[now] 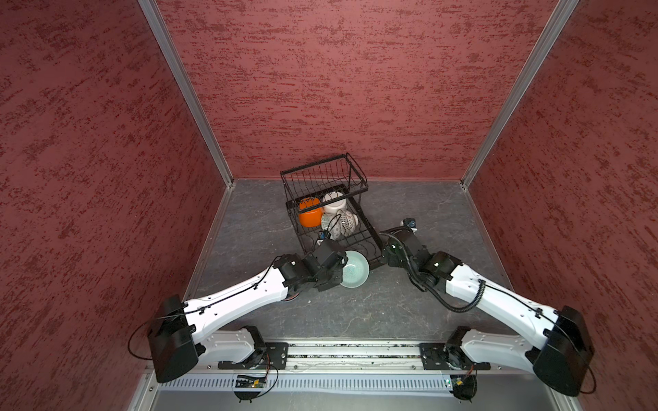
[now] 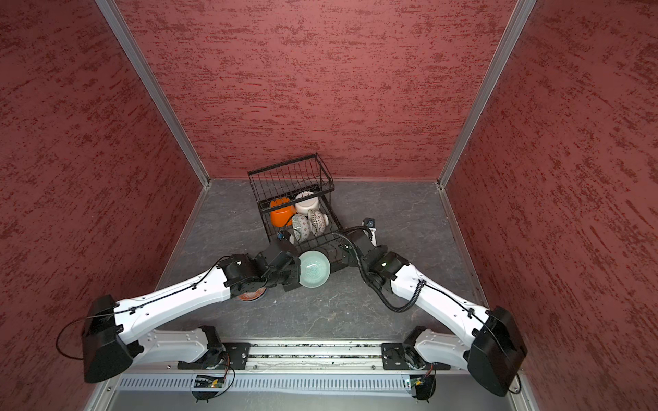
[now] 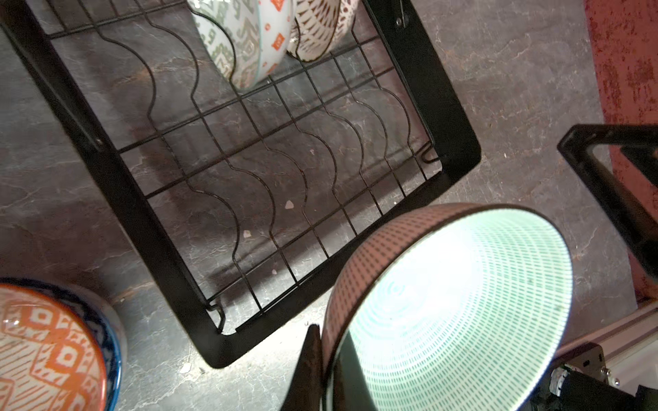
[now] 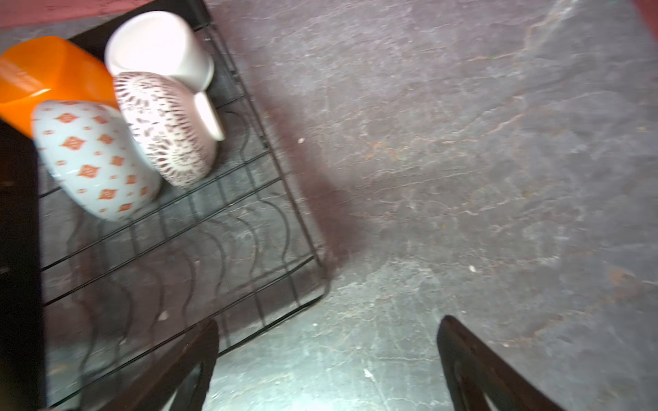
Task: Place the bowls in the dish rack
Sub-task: 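Lift the pale green bowl toward the rack while the right gripper approaches it, then grasp the pale green bowl rim with the right gripper while the left gripper holds it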
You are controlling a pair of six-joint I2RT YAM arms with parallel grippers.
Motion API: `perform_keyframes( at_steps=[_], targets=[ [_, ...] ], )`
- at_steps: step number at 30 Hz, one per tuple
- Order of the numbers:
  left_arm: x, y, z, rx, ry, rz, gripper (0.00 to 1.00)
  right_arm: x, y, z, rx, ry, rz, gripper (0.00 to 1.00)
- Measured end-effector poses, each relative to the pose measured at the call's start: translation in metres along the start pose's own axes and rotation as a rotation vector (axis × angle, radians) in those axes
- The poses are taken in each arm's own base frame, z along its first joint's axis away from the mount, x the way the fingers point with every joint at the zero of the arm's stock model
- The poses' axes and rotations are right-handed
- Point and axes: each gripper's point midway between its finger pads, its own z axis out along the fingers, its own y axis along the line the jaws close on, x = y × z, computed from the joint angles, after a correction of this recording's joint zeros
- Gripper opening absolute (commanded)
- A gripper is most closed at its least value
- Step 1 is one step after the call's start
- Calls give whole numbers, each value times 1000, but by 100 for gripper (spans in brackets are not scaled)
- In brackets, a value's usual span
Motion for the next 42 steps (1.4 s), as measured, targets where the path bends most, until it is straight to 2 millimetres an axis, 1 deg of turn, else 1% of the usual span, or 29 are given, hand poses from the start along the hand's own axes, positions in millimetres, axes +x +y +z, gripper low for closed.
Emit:
perform_keyframes(
  at_steps=[4, 7, 10, 12, 15, 22, 25, 28, 30, 32, 38, 42],
  targets=[
    [-10, 12, 1, -22, -17, -46, 0, -10, 24, -10, -100, 4, 0, 95],
    [-14, 22, 4, -44, -21, -75, 0, -19, 44, -22, -174, -4, -10, 93],
    [-16, 31, 6, -66, -20, -94, 0, -25, 66, -32, -240, -9, -30, 92],
    [-18, 33, 6, -72, -23, -101, 0, -25, 79, -35, -273, -3, -50, 89],
    [-19, 36, 6, -74, -24, -109, 0, -17, 96, -31, -304, 29, -87, 79],
    [-20, 37, 7, -72, -19, -116, 0, 15, 127, -9, -324, 123, -172, 61],
    [-18, 41, 8, -74, -15, -116, 0, 22, 134, -5, -324, 139, -192, 54],
    [-16, 43, 8, -77, -12, -117, 0, 24, 141, -2, -320, 140, -203, 48],
    [-15, 45, 7, -76, -14, -118, 0, 25, 145, 1, -315, 142, -209, 40],
    [-15, 45, 6, -72, -15, -119, 0, 26, 148, 4, -308, 146, -216, 35],
    [-14, 48, 6, -72, -16, -121, 0, 32, 150, 15, -278, 155, -230, 19],
    [-15, 49, 6, -73, -17, -117, 0, 34, 150, 15, -272, 158, -250, 7]
  ],
)
